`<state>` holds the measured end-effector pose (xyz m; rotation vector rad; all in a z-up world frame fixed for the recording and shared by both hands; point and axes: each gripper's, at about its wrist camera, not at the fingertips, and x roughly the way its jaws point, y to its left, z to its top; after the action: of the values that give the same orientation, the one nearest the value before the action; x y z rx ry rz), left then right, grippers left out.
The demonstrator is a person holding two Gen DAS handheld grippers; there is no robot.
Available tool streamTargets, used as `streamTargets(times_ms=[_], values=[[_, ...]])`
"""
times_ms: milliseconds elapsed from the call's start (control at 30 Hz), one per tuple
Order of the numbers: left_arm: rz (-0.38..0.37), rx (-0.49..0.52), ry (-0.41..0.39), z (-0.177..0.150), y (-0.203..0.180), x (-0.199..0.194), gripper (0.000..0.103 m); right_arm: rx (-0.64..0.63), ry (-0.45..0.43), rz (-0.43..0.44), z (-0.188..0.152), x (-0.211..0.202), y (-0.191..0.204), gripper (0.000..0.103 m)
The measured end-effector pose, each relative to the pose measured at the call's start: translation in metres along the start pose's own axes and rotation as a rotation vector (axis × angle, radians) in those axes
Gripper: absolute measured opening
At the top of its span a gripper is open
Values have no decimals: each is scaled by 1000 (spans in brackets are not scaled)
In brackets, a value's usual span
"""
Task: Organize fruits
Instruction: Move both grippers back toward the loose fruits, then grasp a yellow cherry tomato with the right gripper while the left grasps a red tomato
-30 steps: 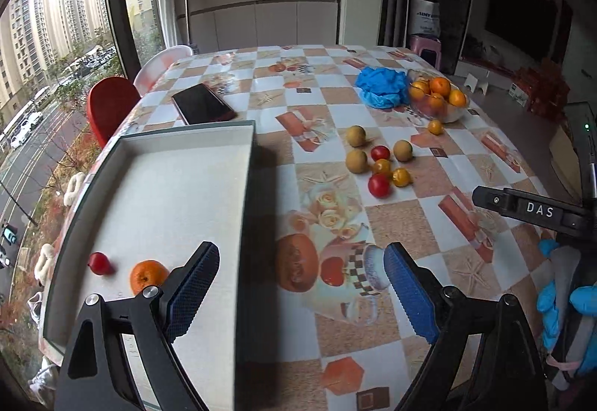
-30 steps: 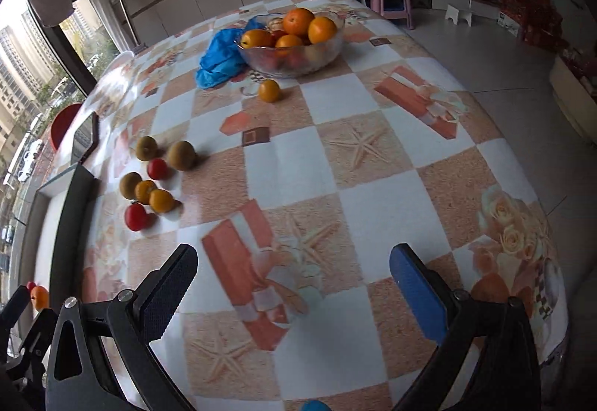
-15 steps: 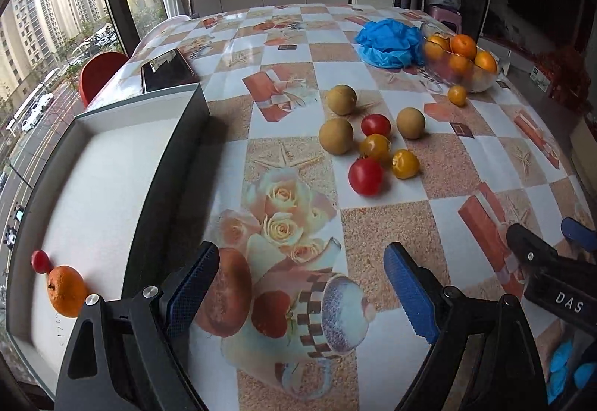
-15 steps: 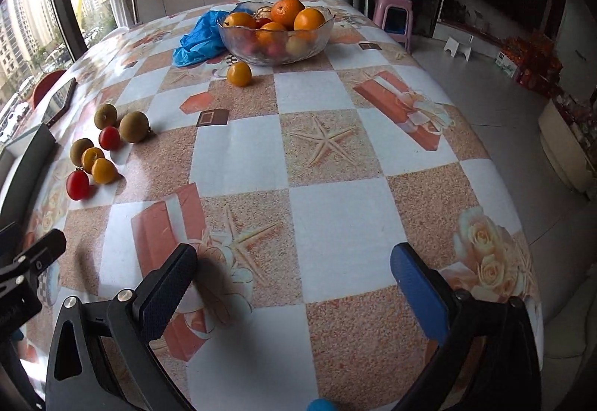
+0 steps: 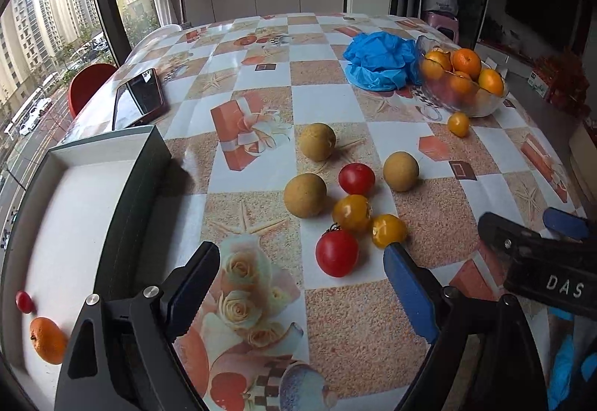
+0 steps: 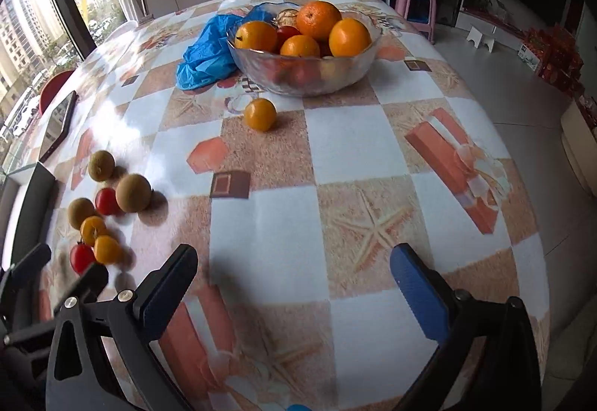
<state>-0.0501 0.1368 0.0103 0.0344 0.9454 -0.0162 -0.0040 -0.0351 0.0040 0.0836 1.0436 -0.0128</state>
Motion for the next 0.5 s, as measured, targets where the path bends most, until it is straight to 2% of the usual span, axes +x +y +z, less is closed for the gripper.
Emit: streamTargets(times_ms=[100, 267, 367, 400, 433, 467, 500], values=[[-6, 4, 0, 0, -2, 3, 91, -3, -17, -10, 18, 11, 9, 101], [-27, -15, -2, 1, -1, 5, 90, -4, -56, -34, 43, 27, 23, 94], [-60, -21, -3, 3, -1, 5, 80, -5, -81, -46, 51, 31, 30, 85], [-58, -19, -4, 4, -2, 5, 80, -9, -94, -49, 52, 31, 32, 76], [-54, -13, -7, 5, -3, 4, 79, -13, -107, -48, 53, 31, 33, 59], [-63, -10, -10, 5, -4, 4, 71, -14, -124, -30, 54, 30, 33, 44], [-84, -14, -12, 6, -4, 3, 67, -9, -131, -1, 54, 27, 31, 23]])
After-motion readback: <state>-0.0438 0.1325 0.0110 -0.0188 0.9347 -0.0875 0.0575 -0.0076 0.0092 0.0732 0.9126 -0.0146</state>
